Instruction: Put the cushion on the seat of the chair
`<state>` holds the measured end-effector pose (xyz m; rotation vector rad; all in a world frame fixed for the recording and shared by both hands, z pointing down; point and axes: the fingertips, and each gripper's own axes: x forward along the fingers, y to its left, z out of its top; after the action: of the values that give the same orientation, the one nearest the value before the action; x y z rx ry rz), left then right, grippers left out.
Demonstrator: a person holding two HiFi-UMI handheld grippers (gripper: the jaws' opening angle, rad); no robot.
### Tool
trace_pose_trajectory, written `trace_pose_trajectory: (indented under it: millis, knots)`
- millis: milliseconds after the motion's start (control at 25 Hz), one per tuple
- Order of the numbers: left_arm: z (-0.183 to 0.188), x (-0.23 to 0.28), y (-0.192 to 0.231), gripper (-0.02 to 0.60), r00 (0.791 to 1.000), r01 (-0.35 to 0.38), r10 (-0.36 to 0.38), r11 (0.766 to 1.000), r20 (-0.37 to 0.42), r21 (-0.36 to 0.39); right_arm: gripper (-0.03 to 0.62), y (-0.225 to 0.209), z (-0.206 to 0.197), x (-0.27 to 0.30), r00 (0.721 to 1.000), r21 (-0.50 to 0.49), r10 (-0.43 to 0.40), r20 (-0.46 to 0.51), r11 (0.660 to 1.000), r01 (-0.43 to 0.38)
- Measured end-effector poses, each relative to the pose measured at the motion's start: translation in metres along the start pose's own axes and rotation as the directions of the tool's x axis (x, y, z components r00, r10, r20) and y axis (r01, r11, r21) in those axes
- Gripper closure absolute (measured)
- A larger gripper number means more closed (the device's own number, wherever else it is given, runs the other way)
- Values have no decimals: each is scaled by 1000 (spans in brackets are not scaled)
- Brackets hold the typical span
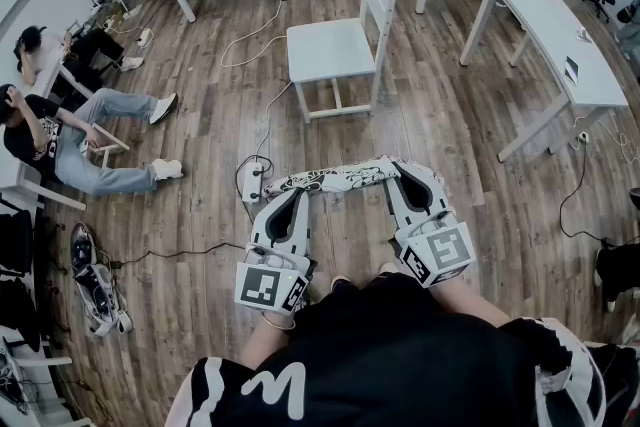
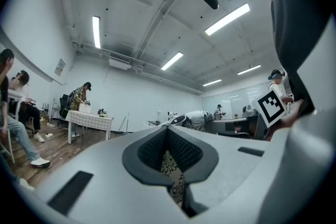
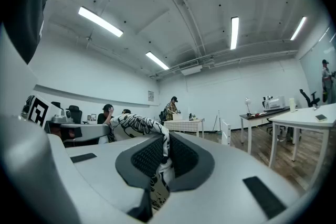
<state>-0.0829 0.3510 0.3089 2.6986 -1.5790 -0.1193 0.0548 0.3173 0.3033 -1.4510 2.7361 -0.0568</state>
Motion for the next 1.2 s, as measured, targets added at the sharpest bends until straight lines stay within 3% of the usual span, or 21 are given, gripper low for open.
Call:
trace_pose_trajectory:
  millis: [1200]
  knots:
    - [-11, -16, 22, 578, 999, 32, -32, 998, -6, -63, 563, 27, -8, 3, 999, -37, -38, -10, 999, 38]
